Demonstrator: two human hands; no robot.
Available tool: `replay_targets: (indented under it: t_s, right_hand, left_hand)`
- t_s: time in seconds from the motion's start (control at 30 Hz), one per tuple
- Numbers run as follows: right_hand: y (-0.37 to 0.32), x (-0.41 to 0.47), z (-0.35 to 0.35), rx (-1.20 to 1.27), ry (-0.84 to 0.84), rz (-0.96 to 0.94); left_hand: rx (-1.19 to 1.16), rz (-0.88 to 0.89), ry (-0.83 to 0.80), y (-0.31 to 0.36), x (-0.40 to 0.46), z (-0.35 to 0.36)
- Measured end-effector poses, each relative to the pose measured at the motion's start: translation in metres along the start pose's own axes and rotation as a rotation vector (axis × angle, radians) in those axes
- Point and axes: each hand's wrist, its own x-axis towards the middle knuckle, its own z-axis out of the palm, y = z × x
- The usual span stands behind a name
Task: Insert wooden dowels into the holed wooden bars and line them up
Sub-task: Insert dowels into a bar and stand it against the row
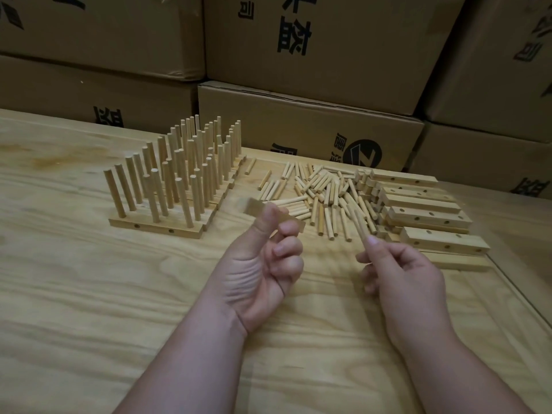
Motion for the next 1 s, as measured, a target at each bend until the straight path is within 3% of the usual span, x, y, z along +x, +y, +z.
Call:
replay_targets:
  t_s: [0.1,0.3,0.63,1.0]
  right_hand:
    - [-0.005,0.004,-0.002,0.219,-0.066,0.111]
    - [-0.005,0.02,-0.002,0.316,-0.204,0.201]
    - [0.0,0.013,0.009,0.02,-0.362,0.025]
    - [0.0,0.004,0.017,-0.038,-0.338,-0.042]
  left_hand:
    - [0.101,0.028,0.203,-0.003,0.006,0.0]
    - [0.207,0.067,0.398,-0.011,0.01,-0.002]
    - [0.199,-0.004,0.354,-0.011,0.006,-0.004]
    - [0.34,0.014,0.274,-0.017,0.007,-0.001]
